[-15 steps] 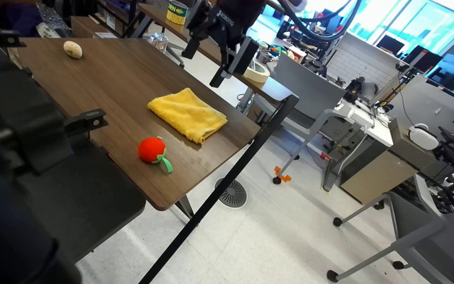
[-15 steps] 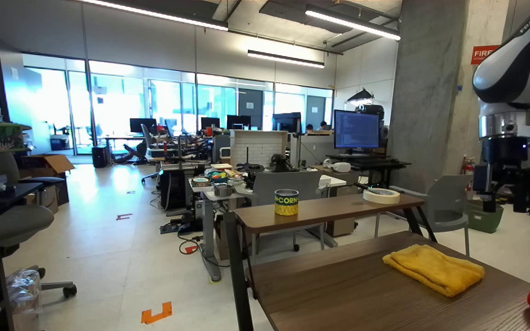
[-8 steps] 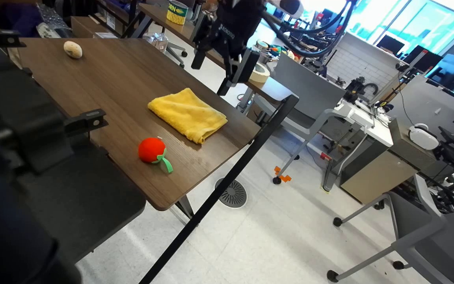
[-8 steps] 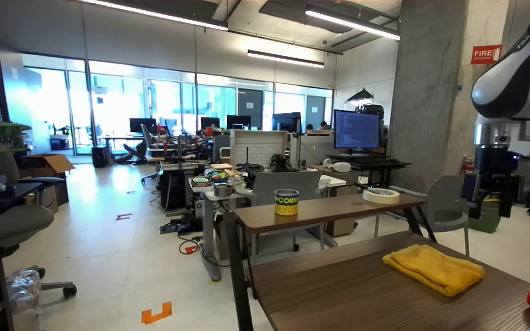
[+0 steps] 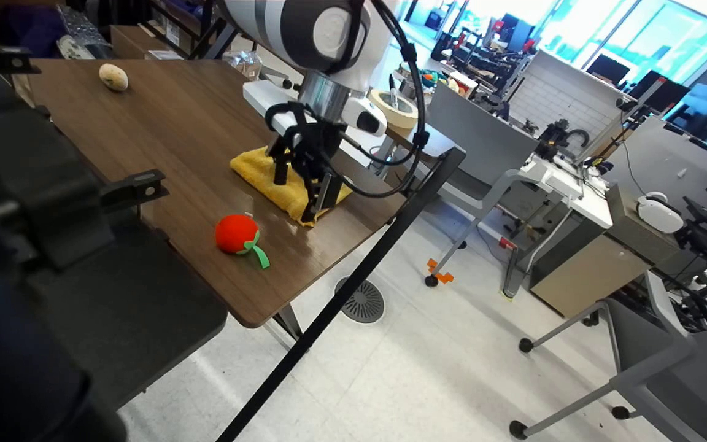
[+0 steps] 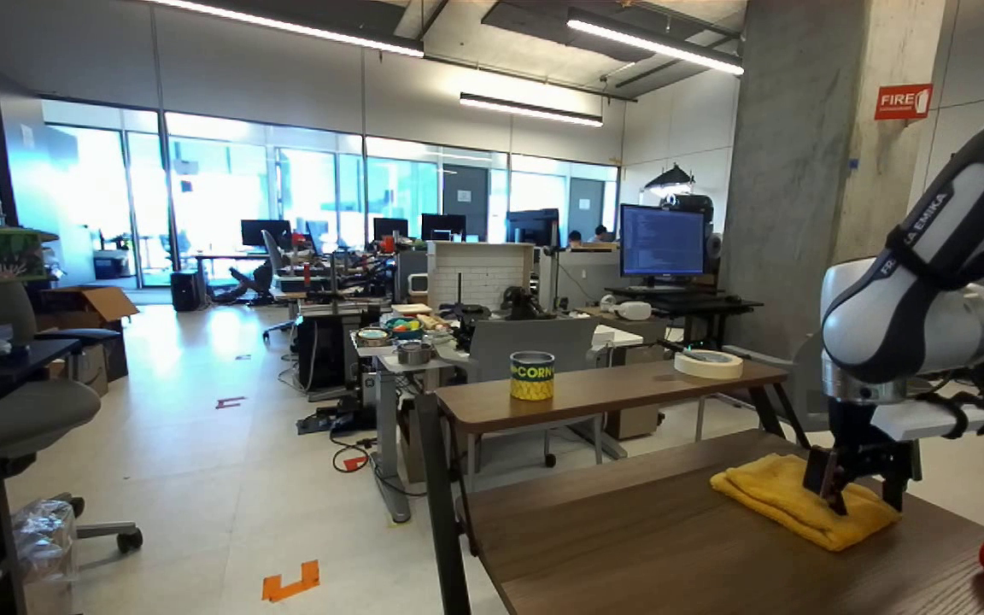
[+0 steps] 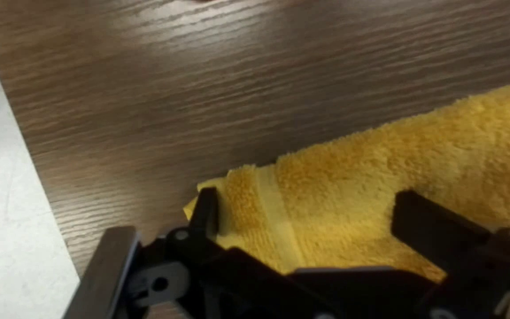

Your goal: Wipe the right side of the table with the towel, move the rose to the left then move the potato to the right and wipe the left side of the table

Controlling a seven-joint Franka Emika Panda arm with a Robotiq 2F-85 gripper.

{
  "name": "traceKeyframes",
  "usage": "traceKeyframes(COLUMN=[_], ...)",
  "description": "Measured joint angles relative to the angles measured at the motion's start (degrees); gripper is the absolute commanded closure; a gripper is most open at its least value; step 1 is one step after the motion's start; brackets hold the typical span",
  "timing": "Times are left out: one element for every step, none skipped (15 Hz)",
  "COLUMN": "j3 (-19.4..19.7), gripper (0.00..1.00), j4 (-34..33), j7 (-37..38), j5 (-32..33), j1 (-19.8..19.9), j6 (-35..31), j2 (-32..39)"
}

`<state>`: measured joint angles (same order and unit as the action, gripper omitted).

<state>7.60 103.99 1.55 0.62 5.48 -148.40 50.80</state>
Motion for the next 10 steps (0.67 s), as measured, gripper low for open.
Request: traceKeyframes(j3=[0.01,0.02,0.02,0.01,0.01,-0.01,-0.02,-0.14,-0.47,-0.98], gripper=[0.0,0.0,0.0,0.0,0.0,0.0,0.0,0.0,0.0,0.0], j4=[-1.04,-1.5,-1.57,-1.43,-1.18,-0.72,0.04,1.07,2.32,3.57], j7=[0.09,0.09,0.09,0.09,0.09,0.06,0.0,-0.28,-0.74,-1.38], j5=[0.02,0.02,0.02,-0.02,-0.03,-0.03,-0.02,-0.02,-0.05,-0.13], j1=[-0.05,-0.02,0.05,0.11,0.21,0.31,0.36,0.44,0.64,0.97], j6=[0.21,0.41,0.41,0.28,0.19,0.18,0.18,0.18,0.06,0.0], j2=[0.87,0.95,0.76,0.43,-0.02,-0.64,-1.48,-2.58,-3.87,-5.28])
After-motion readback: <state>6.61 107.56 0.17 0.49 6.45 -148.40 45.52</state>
